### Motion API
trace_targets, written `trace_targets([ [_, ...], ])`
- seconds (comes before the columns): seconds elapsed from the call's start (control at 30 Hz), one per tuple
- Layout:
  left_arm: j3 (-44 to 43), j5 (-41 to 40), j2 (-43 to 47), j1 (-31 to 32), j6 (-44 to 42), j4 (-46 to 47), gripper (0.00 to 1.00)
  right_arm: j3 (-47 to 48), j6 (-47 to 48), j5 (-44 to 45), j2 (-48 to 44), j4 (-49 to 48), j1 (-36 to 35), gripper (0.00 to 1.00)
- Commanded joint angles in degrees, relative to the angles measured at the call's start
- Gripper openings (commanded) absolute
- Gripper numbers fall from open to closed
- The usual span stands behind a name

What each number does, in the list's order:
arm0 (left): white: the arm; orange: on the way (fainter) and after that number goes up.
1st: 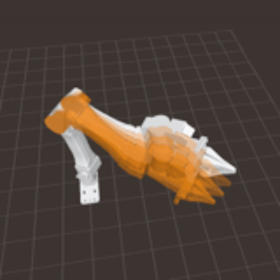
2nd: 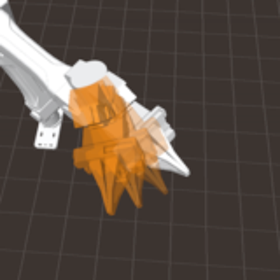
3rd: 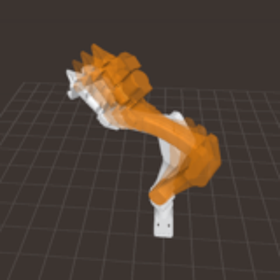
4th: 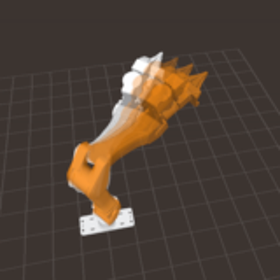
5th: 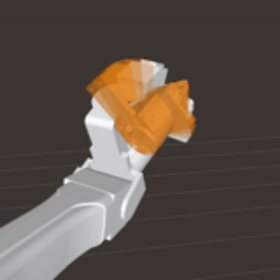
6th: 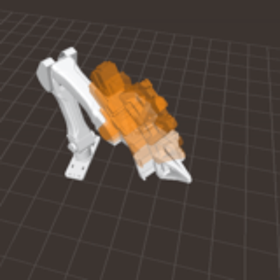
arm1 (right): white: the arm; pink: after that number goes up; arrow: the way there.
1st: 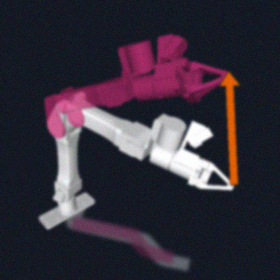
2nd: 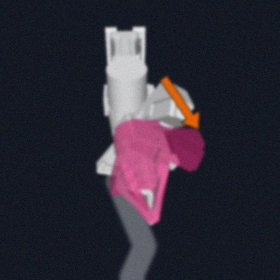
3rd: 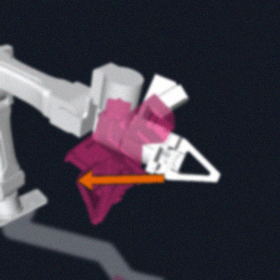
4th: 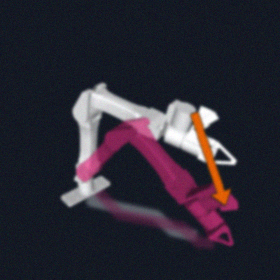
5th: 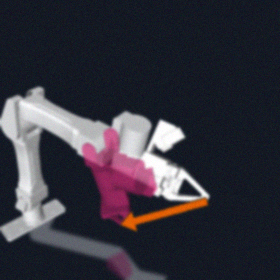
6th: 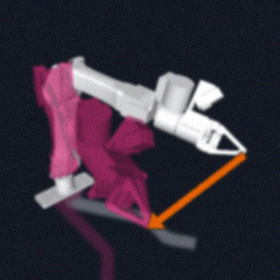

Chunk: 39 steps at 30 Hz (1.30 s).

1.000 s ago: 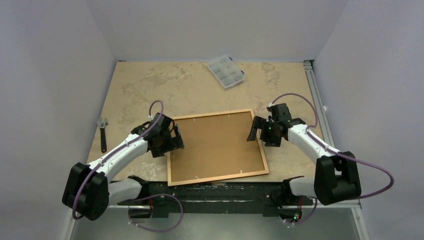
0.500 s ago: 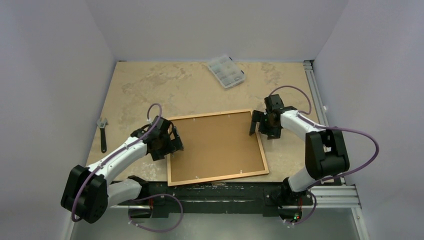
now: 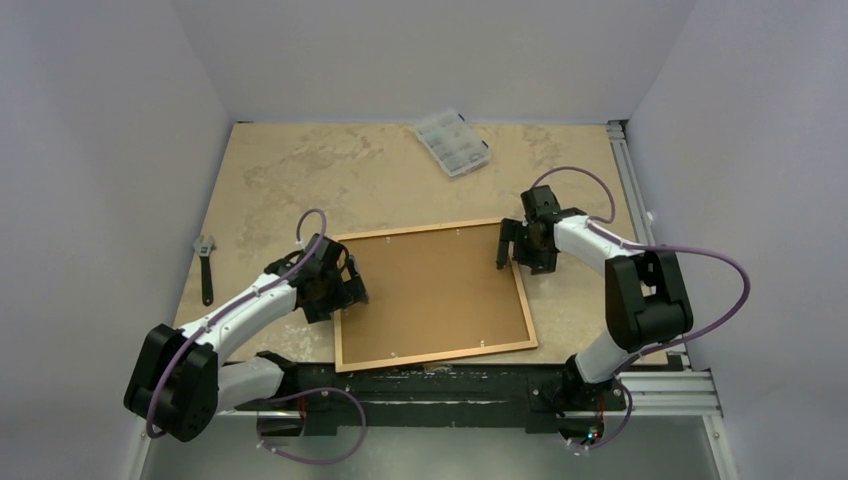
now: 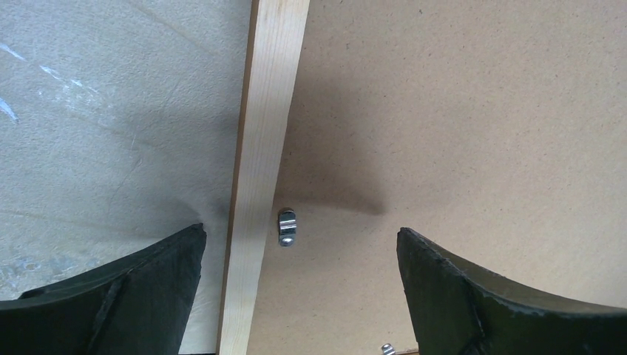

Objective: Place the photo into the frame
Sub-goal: Install the photo frame at the center of the board.

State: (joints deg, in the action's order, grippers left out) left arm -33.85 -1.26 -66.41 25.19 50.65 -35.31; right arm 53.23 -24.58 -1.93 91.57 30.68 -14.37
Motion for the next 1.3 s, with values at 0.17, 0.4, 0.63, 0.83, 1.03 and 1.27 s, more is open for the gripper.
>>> trace_targets([
  [0.17, 0.5, 0.3, -0.5, 0.1, 1.2, 1.4, 0.97, 0.9, -1.1, 6.0, 3.9, -1.5, -3.7, 0.8],
  [0.4, 0.5, 0.3, -0.6, 0.1, 1.1, 1.2, 0.96, 0.0, -0.6, 7.3, 3.8, -1.1, -5.2, 0.67],
  [0.63, 0.7, 0.2, -0.8, 0.1, 1.3, 1.5, 0.97, -1.3, 0.2, 7.6, 1.5, -0.2, -5.2, 0.49],
  [0.83, 1.0, 0.2, -1.0, 0.1, 1.2, 1.5, 0.96, -1.5, 0.4, 7.3, 1.5, 0.1, -5.2, 0.21],
  [1.03, 1.0, 0.2, -1.2, 0.1, 1.2, 1.7, 0.96, -0.9, 0.8, 7.7, 0.0, 1.1, -5.2, 0.08],
  [1.27, 1.0, 0.2, -1.6, 0.0, 1.1, 1.8, 0.96, 0.0, 1.9, 4.8, -2.1, 2.1, -5.2, 0.24],
])
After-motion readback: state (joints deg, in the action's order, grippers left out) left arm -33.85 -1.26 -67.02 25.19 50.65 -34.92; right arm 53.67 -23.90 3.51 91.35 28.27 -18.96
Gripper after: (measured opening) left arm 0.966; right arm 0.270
